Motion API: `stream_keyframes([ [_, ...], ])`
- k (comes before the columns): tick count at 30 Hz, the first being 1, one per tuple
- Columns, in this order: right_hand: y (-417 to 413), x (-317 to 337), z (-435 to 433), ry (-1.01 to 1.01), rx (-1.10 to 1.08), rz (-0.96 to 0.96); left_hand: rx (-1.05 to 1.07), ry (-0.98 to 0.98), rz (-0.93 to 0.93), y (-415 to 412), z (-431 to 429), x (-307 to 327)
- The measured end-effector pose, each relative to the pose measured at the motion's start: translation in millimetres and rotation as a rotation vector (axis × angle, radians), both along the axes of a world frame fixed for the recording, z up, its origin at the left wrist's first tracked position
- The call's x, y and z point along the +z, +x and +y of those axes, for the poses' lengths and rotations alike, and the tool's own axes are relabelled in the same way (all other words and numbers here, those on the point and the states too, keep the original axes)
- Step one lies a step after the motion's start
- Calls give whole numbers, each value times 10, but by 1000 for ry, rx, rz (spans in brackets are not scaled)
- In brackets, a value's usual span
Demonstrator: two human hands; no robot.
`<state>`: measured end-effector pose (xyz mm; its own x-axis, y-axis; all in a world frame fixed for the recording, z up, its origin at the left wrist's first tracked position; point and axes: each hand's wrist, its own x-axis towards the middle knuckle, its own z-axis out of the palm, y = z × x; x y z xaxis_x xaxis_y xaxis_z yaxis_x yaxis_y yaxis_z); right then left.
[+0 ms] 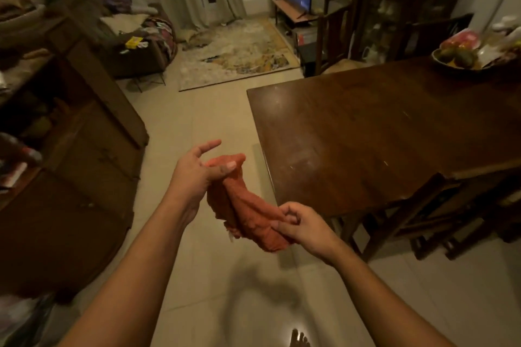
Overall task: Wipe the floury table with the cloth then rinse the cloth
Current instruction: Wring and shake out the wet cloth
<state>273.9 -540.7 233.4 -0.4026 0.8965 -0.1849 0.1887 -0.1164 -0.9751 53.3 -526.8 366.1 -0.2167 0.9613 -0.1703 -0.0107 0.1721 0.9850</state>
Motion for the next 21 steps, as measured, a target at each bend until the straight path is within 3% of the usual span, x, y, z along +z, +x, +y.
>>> stream_keyframes([
  [6, -495, -55, 1166, 13, -80, 13, -117, -9, 139, -521, 1305, -106],
  [10, -779, -197, 1725, -17, -77, -58, -171, -23, 381, -803, 2161, -288],
  [14, -1051, -461, 2263, -31, -110, -183, -305, -52, 429, -1014, 3091, -504],
  [21, -1289, -785, 3134, -65, -535, -255, -535, -51, 404, -1036, 4688, -1067],
])
